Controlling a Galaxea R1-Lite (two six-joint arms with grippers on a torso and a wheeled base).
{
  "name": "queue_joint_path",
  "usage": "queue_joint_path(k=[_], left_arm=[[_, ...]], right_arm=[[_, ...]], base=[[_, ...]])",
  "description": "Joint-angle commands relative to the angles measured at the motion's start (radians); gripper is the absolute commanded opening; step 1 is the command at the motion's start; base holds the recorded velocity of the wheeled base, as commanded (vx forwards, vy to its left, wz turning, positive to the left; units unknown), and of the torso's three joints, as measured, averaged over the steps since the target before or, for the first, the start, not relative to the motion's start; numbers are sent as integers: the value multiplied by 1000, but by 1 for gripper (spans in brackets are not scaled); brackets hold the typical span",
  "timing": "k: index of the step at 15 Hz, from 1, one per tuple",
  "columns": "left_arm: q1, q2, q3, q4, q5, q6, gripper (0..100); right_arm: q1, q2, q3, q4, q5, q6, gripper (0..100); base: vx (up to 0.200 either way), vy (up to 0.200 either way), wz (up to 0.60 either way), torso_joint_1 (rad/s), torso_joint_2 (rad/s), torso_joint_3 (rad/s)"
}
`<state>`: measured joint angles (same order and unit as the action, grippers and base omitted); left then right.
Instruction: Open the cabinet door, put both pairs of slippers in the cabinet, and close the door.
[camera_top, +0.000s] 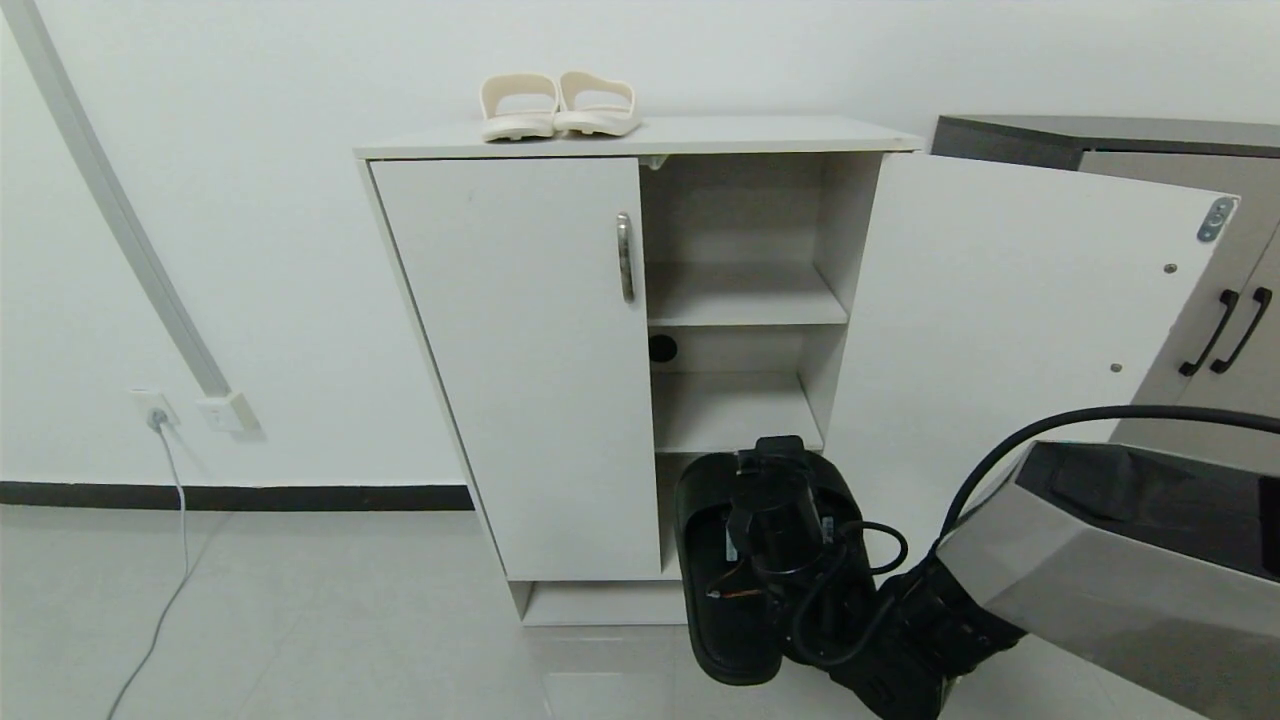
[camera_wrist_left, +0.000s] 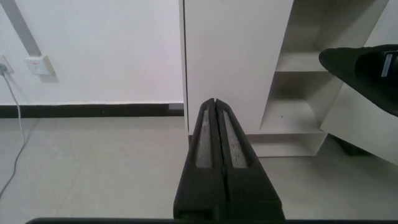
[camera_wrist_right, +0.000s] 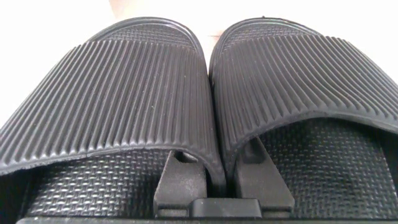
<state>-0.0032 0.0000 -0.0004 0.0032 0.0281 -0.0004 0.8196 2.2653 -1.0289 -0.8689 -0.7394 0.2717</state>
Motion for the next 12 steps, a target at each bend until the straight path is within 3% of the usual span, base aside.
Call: queue_joint_path(k=[1,12], left_arm=[[0,3,-1,1,0,2,0],[0,5,-1,3,0,2,0]], right_arm=[[3,10,-5,-1,0,0,0],[-8,92,-57,-12,-2,3,0]], base=[[0,0,0,0,0,0],[0,0,0,3,1,-154]])
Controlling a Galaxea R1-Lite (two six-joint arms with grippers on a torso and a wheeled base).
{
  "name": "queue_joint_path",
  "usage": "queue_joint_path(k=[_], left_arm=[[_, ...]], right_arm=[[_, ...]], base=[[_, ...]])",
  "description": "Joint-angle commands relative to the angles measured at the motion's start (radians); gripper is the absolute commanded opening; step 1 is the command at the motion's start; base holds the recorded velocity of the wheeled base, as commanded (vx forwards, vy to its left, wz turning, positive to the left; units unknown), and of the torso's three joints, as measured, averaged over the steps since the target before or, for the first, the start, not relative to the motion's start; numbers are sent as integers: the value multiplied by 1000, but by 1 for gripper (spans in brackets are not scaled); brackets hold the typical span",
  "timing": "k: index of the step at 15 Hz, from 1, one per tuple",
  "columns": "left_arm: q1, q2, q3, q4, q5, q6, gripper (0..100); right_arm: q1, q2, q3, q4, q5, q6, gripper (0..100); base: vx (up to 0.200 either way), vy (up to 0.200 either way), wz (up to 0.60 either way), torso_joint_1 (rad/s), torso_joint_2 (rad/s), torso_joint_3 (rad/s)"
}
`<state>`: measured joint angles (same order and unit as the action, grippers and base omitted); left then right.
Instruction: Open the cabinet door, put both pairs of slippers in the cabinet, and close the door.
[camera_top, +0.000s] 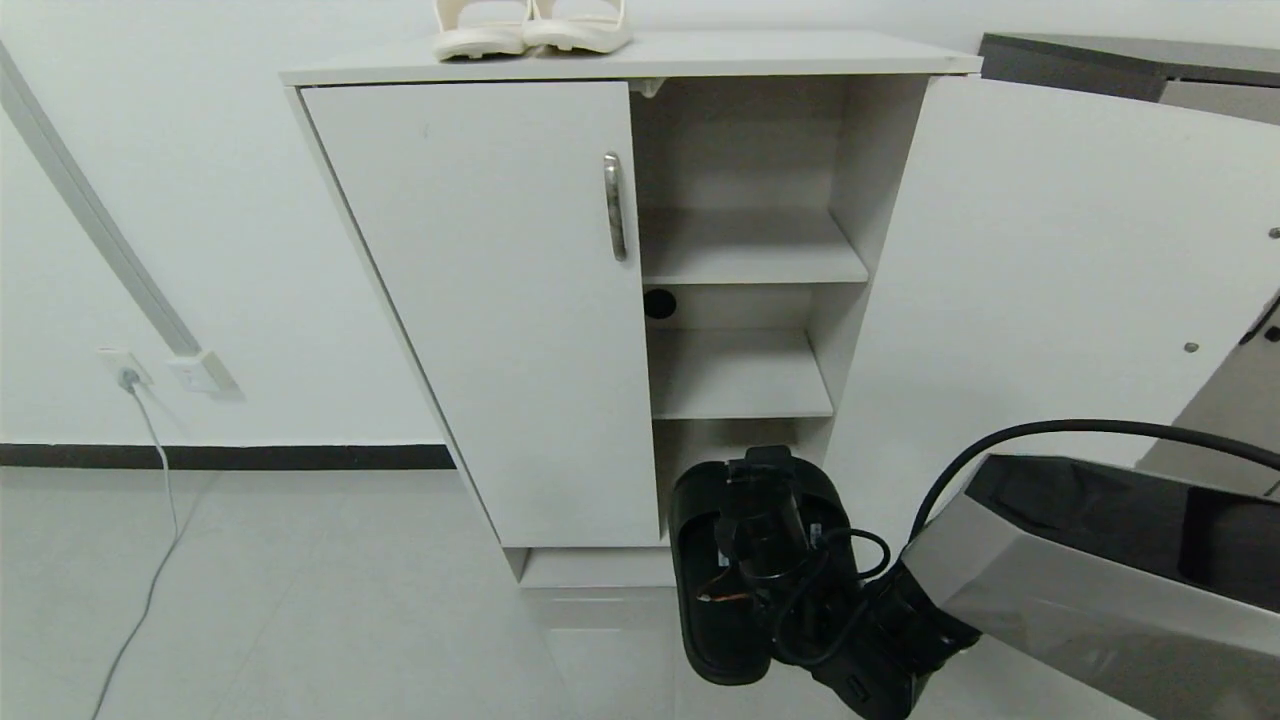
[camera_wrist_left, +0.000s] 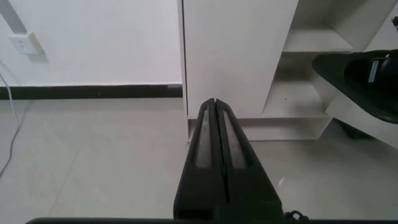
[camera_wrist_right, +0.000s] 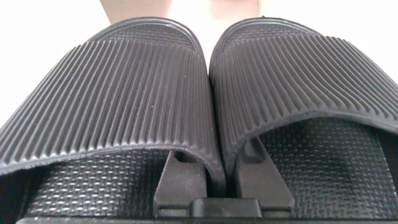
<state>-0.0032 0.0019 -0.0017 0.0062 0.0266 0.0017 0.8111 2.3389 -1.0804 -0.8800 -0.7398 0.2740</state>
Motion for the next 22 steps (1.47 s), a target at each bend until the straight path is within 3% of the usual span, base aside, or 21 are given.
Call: queue_joint_path(k=[1,5,11,14,22], left_arm=[[0,1,2,-3,1,0,0],[0,0,2,-3,1,-2,0],[0,0,2,-3,1,0,0],[0,1,2,-3,1,0,0],[0,1,0,-3,-1,-2,0]], right_arm=[[-4,33,-13,-4,-4,1,0],[-26,79,-46,-56,-10,-10,0],[-52,151,-6,-488,-6,-268,0],[-55,152,-9,-491,-6,-271,0],[-64,140,-15,-488,-6,-274,0]], base=[[0,0,0,7,2,-198],[0,0,0,2,2,-87],[0,0,0,0,0,0],[0,0,0,0,0,0],[200,0,0,3,2,2]])
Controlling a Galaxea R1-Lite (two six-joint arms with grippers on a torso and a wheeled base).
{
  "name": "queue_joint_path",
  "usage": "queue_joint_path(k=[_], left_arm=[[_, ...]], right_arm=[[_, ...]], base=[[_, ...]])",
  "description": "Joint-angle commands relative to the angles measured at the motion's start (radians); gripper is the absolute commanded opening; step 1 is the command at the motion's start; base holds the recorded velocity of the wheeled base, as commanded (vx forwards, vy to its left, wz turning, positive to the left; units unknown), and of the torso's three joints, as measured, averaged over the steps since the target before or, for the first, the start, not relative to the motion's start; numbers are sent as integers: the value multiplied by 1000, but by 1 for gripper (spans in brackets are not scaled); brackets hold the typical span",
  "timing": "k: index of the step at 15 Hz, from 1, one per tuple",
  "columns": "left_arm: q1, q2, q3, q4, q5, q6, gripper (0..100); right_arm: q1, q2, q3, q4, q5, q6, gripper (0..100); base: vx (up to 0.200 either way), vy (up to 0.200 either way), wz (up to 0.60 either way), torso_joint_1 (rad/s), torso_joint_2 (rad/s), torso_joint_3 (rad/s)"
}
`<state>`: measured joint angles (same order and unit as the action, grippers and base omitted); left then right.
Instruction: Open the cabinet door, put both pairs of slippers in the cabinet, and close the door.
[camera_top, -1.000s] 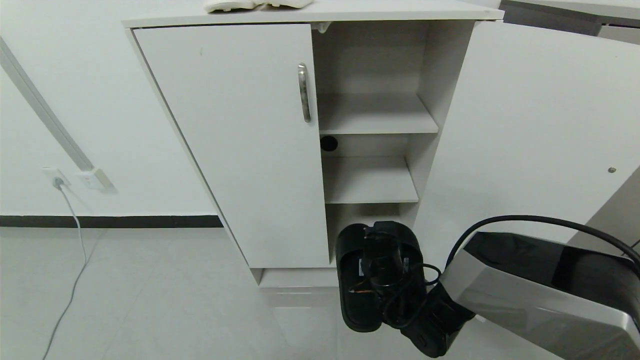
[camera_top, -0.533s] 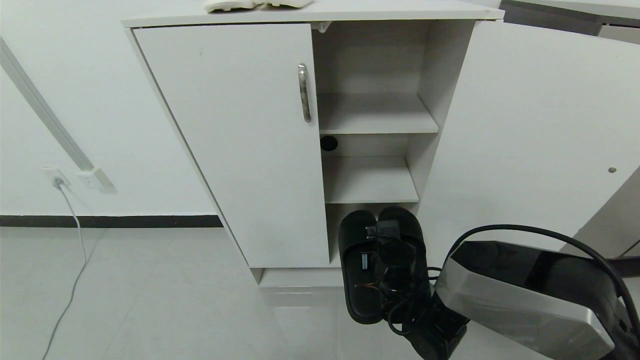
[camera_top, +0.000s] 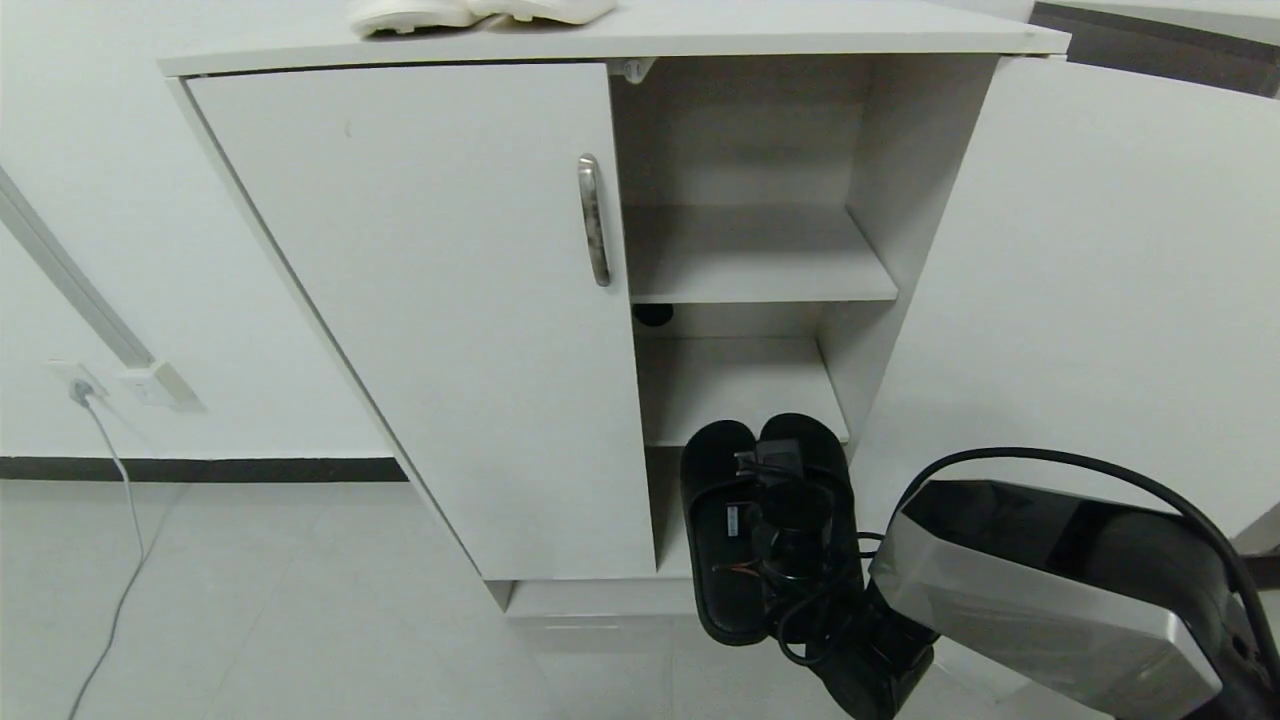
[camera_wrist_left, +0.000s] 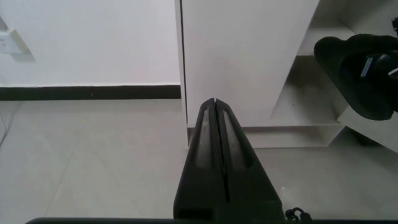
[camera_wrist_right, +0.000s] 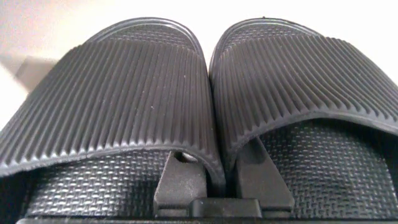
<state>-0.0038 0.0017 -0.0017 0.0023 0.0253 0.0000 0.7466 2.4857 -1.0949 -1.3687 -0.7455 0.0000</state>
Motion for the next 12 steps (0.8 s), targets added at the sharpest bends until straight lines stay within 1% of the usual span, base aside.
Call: queue_joint_path(k=[1,5,8,10,12], left_arm=[[1,1,0,1,1,0,0],[1,1,0,1,1,0,0],[1,0,0,1,1,0,0],[1,0,0,1,2,0,0],[1,0,0,1,2,-2,0]], right_arm=[[0,-7,0,0,0,0,0],[-1,-7,0,2,0,-2,0],[-4,-5,-8,13,8,-2,0],[-27,-5,-42,68,35,0,0],[-61,12,-152,180,64,12,0]], base=[[200,0,0,2,2,-2],[200,0,0,1,2,2],[0,0,0,0,0,0],[0,0,0,0,0,0],[0,0,0,0,0,0]])
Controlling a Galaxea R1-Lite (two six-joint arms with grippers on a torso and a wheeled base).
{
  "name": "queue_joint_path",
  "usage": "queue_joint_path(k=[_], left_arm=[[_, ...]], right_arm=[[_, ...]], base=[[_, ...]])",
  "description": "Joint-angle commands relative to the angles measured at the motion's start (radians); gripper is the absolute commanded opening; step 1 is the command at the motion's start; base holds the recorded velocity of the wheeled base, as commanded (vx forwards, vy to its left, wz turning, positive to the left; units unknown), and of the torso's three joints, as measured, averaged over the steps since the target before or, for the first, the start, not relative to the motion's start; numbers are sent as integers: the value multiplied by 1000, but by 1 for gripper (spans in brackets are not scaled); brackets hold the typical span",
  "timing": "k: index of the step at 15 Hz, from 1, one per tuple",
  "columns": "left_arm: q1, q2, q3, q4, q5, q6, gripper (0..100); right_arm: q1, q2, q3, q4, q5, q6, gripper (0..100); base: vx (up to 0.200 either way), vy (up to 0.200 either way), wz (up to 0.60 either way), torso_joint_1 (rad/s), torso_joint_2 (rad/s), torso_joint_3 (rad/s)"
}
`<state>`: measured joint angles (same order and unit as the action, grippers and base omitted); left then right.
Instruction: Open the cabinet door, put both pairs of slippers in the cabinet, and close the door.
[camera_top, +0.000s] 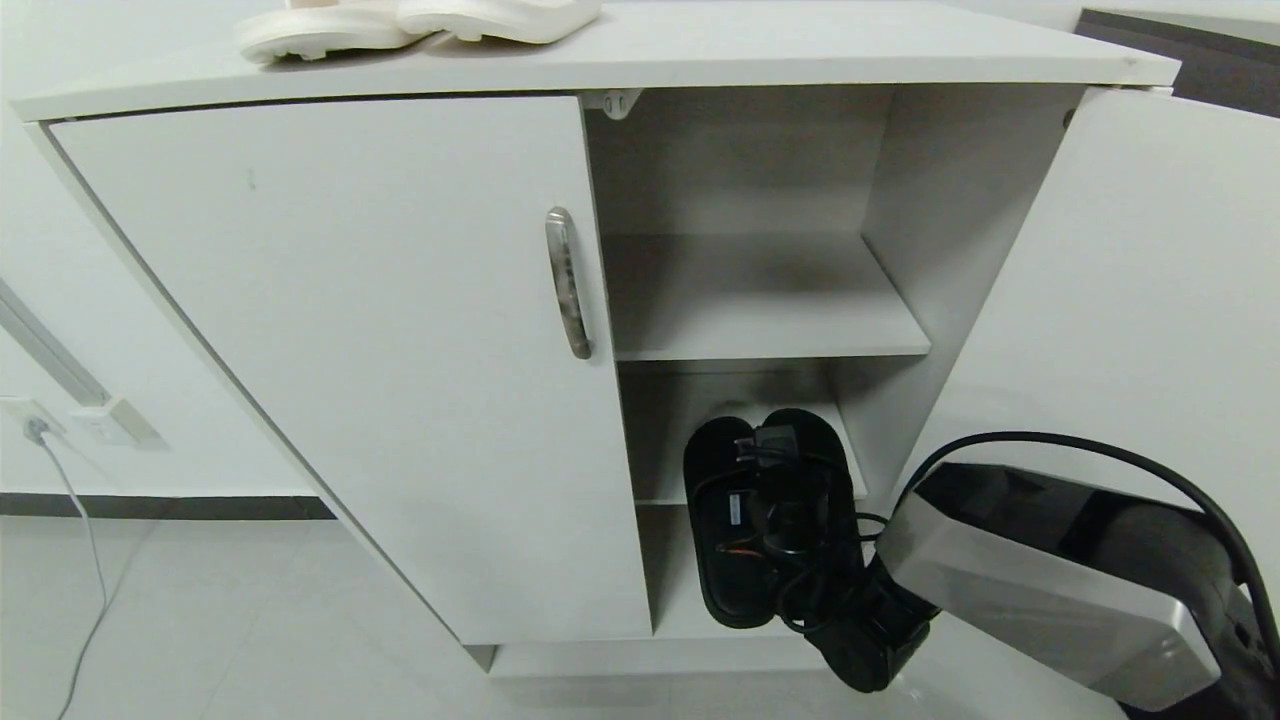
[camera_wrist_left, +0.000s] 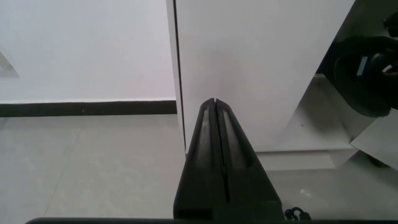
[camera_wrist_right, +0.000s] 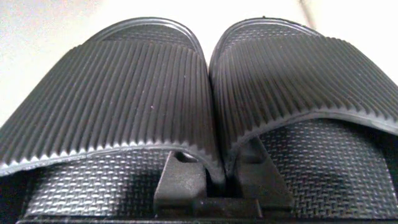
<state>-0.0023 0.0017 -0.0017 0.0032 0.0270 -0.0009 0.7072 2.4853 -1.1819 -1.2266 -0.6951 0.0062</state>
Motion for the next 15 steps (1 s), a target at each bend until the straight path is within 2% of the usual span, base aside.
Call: queue_joint_path(k=[1,6,12,15], left_arm=[[-1,1,0,0,1,-1,0],[-1,1,0,0,1,-1,0],[-1,0,0,0,1,-1,0],[-1,1,0,0,1,-1,0]], right_arm=[[-28,21,-110,90,32,14,0],[-64,72,-335,322,77,90,0],[-95,172,-624,467,82,84,0],[-109,175,-667,501,82,81,0]], base=[[0,0,0,0,0,0],[0,0,0,0,0,0],[0,0,0,0,0,0],[0,0,0,0,0,0]])
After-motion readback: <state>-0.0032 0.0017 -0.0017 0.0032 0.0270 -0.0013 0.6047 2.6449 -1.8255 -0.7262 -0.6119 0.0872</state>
